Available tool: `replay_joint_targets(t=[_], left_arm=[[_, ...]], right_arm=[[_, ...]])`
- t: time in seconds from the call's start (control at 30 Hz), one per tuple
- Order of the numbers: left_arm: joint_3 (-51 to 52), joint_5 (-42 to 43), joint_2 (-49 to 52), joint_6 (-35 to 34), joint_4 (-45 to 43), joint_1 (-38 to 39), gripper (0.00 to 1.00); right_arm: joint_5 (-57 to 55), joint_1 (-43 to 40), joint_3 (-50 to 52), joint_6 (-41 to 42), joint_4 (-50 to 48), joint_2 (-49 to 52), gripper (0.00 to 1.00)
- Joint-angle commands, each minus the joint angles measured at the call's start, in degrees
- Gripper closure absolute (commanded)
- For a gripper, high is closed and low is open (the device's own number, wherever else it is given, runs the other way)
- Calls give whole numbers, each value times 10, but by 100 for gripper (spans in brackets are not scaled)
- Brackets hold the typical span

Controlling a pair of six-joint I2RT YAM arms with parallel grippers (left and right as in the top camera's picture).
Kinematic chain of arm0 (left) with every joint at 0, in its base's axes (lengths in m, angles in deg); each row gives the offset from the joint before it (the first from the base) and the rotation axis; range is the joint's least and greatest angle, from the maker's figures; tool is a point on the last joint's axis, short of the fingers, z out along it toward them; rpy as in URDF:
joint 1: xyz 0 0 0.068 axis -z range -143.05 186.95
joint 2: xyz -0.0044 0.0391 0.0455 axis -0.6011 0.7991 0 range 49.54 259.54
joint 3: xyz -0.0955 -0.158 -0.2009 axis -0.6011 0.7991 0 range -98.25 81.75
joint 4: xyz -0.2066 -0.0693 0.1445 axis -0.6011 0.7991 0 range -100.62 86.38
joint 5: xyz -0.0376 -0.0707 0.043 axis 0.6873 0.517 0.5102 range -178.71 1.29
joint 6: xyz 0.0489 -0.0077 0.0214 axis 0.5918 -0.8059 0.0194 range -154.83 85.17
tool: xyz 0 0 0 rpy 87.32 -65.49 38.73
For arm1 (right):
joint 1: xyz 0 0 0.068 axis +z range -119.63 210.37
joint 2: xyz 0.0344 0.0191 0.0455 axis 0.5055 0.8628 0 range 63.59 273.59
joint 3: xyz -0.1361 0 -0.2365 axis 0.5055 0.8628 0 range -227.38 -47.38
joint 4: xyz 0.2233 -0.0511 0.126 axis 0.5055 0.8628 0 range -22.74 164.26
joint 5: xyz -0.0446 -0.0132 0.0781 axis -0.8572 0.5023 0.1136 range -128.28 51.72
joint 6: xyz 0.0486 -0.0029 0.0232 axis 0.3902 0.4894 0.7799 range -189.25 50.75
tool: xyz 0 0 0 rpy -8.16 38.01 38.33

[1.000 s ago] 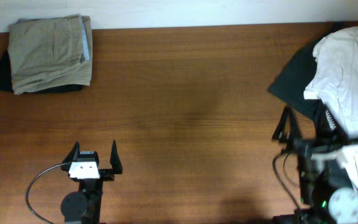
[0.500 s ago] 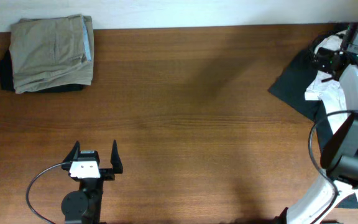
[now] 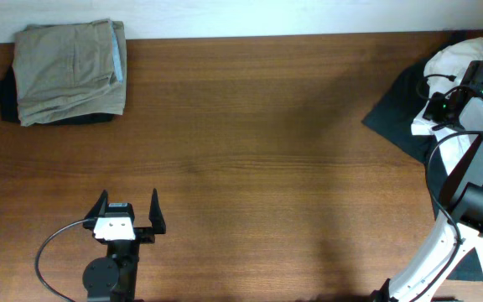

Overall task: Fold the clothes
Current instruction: 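Grasp the white T-shirt with the right gripper and drag it onto the table center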

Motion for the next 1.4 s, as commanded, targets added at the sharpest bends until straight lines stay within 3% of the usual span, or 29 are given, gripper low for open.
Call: replay_joint_targets(t=[0.0, 0.1, 0.17, 0.23, 0.3, 0.53, 0.6, 0.73, 0.87, 1.03, 1.13, 1.17, 1.2, 1.27, 1.3, 1.37], left_arm=[[3, 0, -2, 9, 1, 3, 1], [3, 0, -2, 9, 1, 3, 1], [3, 0, -2, 9, 1, 3, 1], [3, 0, -2, 9, 1, 3, 1], [3, 0, -2, 9, 1, 3, 1], [3, 0, -2, 9, 1, 3, 1], [3, 0, -2, 9, 1, 3, 1], [3, 0, -2, 9, 1, 3, 1], [3, 0, -2, 9, 1, 3, 1], [3, 0, -2, 9, 1, 3, 1], [3, 0, -2, 9, 1, 3, 1], [3, 0, -2, 9, 1, 3, 1], [3, 0, -2, 9, 1, 3, 1], [3, 0, -2, 9, 1, 3, 1], [3, 0, -2, 9, 1, 3, 1], [3, 0, -2, 9, 1, 3, 1]], right_arm=[[5, -2, -13, 4, -2, 10, 59], [3, -2, -23, 4, 0, 10, 62], [3, -2, -36, 4, 16, 10, 76], [3, -2, -38, 4, 19, 10, 80], [3, -2, -38, 4, 20, 10, 95], [16, -2, -38, 4, 31, 8, 96], [89, -2, -38, 4, 34, -18, 96], [250, 25, -44, 4, 35, -180, 96], [270, 215, -44, 39, 32, -293, 96], [271, 538, -44, 102, -42, -223, 96], [269, 650, -44, 112, -56, -190, 96], [269, 669, -47, 112, -56, -191, 75], [263, 667, -54, 112, -50, -193, 46], [245, 624, -86, 112, 17, -202, 24], [245, 585, -111, 112, 71, -208, 1], [245, 509, -153, 112, 168, -215, 1]])
